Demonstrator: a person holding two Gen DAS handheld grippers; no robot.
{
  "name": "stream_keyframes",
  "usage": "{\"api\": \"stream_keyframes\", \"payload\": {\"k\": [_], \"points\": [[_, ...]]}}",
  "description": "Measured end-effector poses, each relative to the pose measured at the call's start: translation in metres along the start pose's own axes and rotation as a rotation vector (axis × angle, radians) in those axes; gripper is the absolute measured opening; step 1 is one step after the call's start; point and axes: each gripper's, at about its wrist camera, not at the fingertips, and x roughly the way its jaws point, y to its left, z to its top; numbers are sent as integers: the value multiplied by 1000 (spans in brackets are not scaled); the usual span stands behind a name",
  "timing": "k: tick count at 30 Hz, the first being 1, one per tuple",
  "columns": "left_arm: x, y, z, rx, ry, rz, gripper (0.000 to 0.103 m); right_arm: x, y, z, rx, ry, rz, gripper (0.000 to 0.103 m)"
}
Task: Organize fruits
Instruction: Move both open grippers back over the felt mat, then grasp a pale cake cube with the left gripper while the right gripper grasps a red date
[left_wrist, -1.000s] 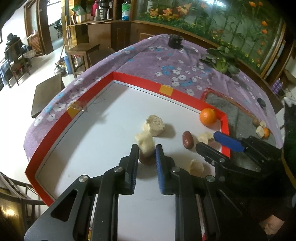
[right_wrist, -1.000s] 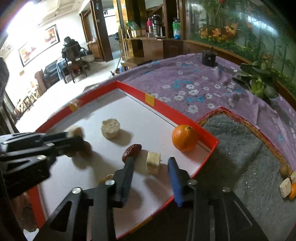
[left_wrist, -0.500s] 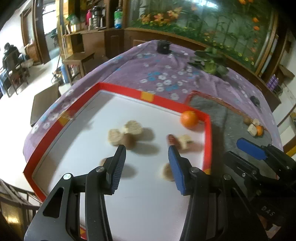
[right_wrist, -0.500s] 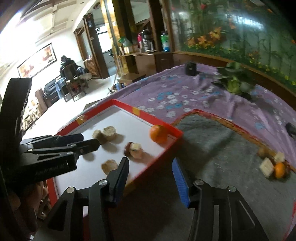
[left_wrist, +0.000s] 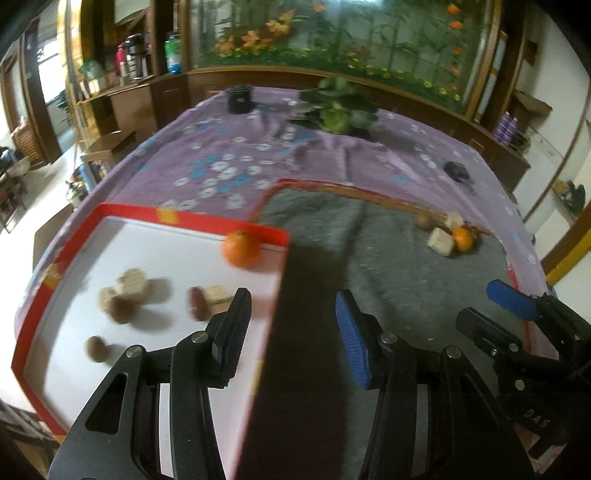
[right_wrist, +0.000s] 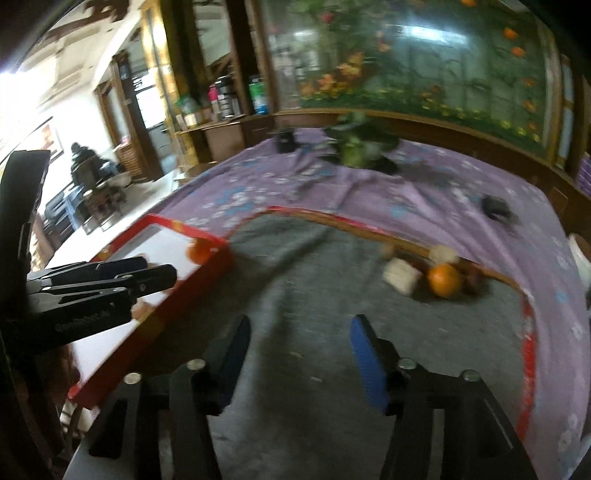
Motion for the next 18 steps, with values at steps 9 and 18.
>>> {"api": "stream_keyframes", "payload": {"k": [9,18], "points": [[30,-51,17,32,69,-106,47,-27,-73,-18,129,-58,-71,65],[70,-115,36,146,123,-173,47,-28,-112,-29,214,-52,-68,65]]}}
